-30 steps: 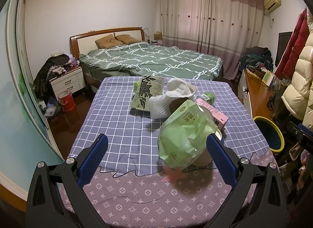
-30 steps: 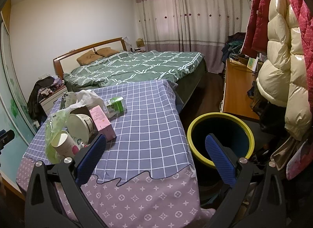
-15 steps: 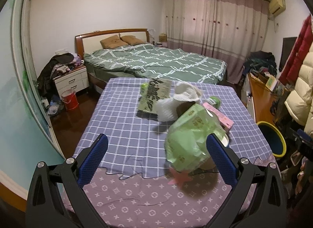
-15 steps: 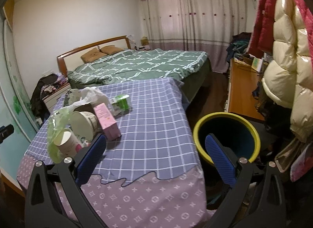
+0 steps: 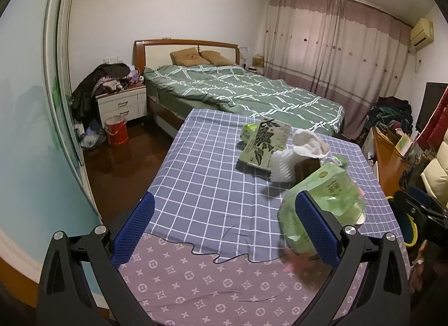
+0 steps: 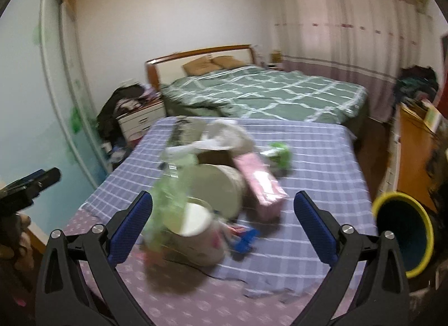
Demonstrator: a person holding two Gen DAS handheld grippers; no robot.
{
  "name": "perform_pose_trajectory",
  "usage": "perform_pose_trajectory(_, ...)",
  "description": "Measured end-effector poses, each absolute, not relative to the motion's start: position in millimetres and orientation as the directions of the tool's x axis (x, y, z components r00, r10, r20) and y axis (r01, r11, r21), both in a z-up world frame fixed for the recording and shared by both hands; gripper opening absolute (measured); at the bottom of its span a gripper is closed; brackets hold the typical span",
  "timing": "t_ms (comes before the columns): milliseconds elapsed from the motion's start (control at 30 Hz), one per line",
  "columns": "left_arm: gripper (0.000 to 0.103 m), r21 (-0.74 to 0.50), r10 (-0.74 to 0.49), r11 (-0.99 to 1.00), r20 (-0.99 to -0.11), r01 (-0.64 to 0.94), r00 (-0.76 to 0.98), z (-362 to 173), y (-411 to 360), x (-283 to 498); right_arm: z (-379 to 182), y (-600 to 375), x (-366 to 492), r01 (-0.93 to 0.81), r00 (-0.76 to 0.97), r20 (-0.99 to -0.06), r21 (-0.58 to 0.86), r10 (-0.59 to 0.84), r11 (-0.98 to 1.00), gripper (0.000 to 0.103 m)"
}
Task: Collect trash
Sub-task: 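Grasp the green plastic bag with the right gripper and lift it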
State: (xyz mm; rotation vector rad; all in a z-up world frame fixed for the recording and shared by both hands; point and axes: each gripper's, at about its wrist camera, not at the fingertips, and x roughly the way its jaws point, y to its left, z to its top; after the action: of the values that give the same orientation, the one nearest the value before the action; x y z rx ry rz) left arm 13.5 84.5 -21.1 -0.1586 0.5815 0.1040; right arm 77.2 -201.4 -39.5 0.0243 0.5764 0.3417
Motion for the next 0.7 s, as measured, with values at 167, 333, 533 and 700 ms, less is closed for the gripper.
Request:
perform_pose_trajectory(167, 0.099, -0.120, 0.057, 0.982, -0.562, -0.149, 0.825, -31, 93, 17, -50, -160, 103, -0.362, 0.732, -0.583, 0.103, 0.351, 0.926, 0.074)
perform_pose_trajectory(333, 0.099, -0.122, 0.053, 0.981, -0.566, -0.148, 0.823, -39, 96, 21, -66, -145, 128, -0.357, 0.690, -0.640, 0.107, 0.338, 0.928, 0.058)
perform_pose_trajectory(533, 0.099, -0.139, 0.029, 0.981, -0.577, -0.133, 0.816, -48, 97, 25, -78, -142, 139, -0.367, 0.636, -0.670, 0.175, 0.384, 0.913, 0.019)
perform_pose_trajectory(700, 0.099, -0.149, 0.014, 0.981, -0.585, -0.125, 0.811, -52, 95, 26, -60, -139, 132, -0.398, 0.652, -0.620, 0.210, 0.436, 0.893, 0.014)
